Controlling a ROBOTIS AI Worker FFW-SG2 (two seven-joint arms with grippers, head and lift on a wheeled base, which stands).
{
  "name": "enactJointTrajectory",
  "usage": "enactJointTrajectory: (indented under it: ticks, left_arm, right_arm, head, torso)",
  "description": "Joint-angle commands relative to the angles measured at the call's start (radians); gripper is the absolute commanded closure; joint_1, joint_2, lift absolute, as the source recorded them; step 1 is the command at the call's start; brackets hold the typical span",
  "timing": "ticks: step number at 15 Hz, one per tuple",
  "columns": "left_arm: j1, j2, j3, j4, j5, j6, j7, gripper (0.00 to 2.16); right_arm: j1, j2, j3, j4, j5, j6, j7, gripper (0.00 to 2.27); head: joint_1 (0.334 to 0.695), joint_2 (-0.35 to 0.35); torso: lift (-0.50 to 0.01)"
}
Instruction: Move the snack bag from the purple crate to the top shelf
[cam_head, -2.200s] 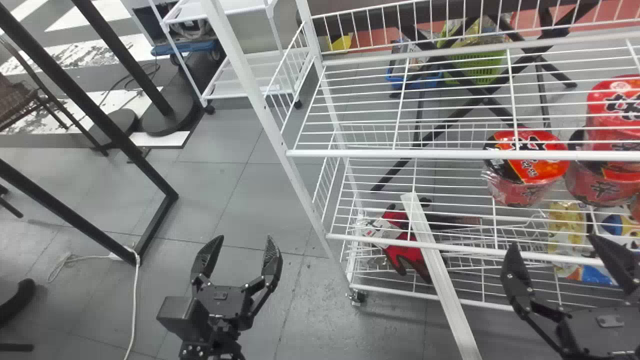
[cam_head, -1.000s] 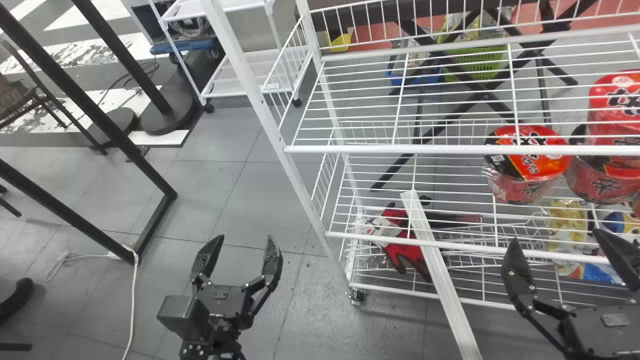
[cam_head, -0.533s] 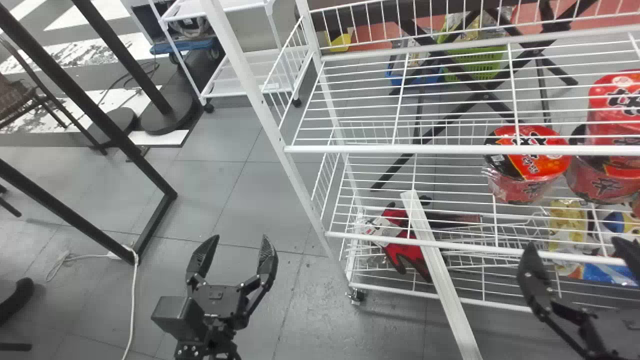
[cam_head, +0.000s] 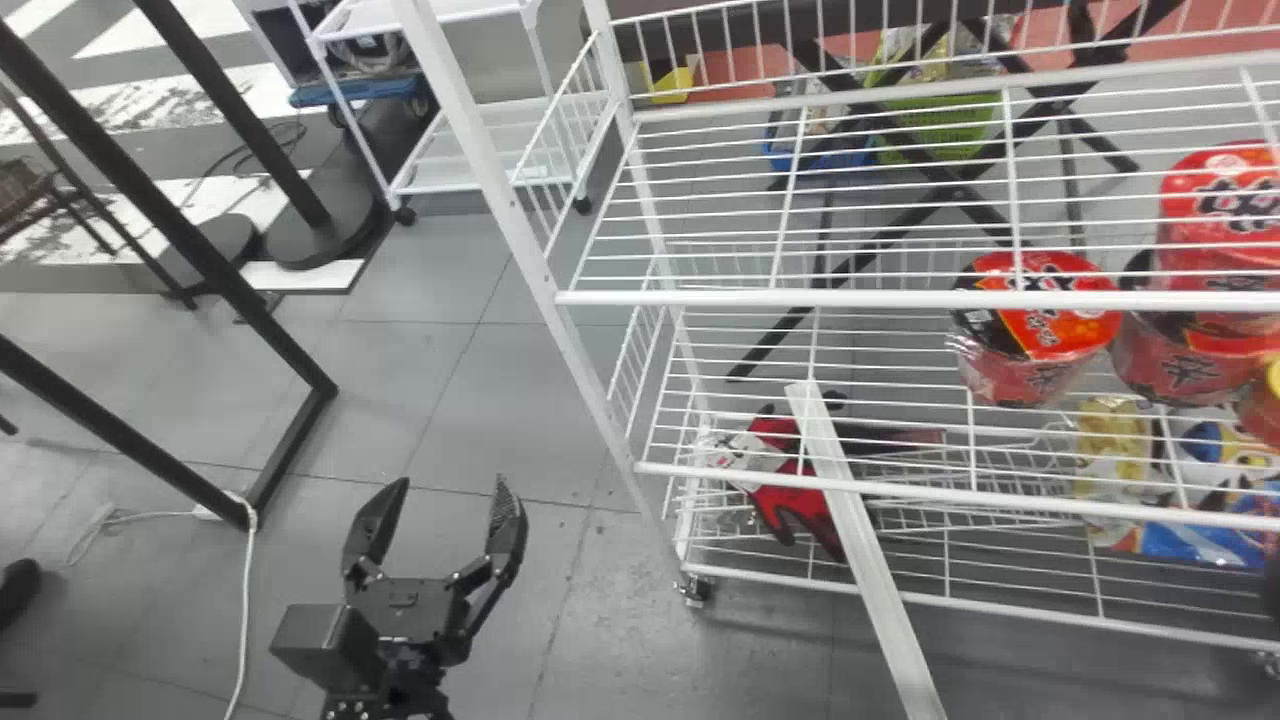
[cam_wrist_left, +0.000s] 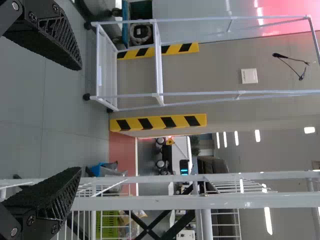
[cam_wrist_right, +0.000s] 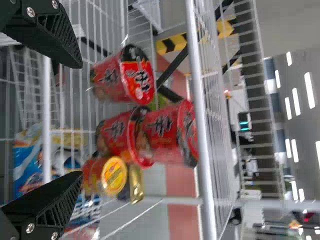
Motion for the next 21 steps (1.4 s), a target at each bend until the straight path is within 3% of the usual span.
enactJointTrajectory:
  ticks: [1, 3, 6, 9, 11, 13, 15, 21]
  left_arm:
    - [-0.008, 0.002, 0.000, 0.013, 0.002, -0.004, 0.000, 0.10]
    - [-0.009, 0.002, 0.000, 0.016, 0.000, -0.004, -0.002, 0.10]
    - [-0.014, 0.002, -0.005, 0.018, -0.001, -0.001, -0.006, 0.10]
    - [-0.015, 0.002, -0.011, 0.019, -0.003, -0.001, -0.006, 0.10]
    - [-0.021, 0.002, -0.011, 0.026, -0.004, 0.002, -0.006, 0.10]
    - [-0.034, 0.002, -0.020, 0.027, -0.012, 0.012, -0.008, 0.10]
    - [-0.037, 0.003, -0.020, 0.030, -0.015, 0.018, -0.008, 0.10]
    - [-0.041, 0.011, -0.020, 0.035, -0.014, 0.018, -0.010, 0.10]
  right_arm:
    - [0.018, 0.005, -0.120, -0.059, -0.091, 0.114, 0.016, 0.04]
    - [0.018, 0.018, -0.242, -0.090, -0.180, 0.194, 0.052, 0.04]
    - [-0.057, 0.025, -0.467, -0.134, -0.308, 0.461, 0.182, 0.04]
    - [-0.214, 0.025, -0.685, -0.100, -0.336, 0.774, 0.273, 0.03]
    - [-0.353, 0.025, -0.852, -0.048, -0.361, 1.037, 0.375, 0.02]
    - [-0.416, 0.025, -0.947, 0.006, -0.339, 1.102, 0.389, 0.02]
    - [-0.462, 0.025, -0.970, 0.108, -0.304, 1.132, 0.385, 0.02]
    - [-0.616, -0.146, -0.984, 0.363, -0.175, 1.242, 0.342, 0.02]
  head:
    - [0.695, 0.271]
    - [0.695, 0.205]
    - [0.695, 0.149]
    - [0.695, 0.057]
    - [0.695, 0.002]
    - [0.695, -0.036]
    - [0.695, -0.116]
    - [0.695, -0.242]
  torso:
    - [-0.453]
    - [-0.453]
    - [-0.453]
    - [-0.453]
    - [-0.453]
    - [-0.453]
    - [-0.453]
    - [-0.453]
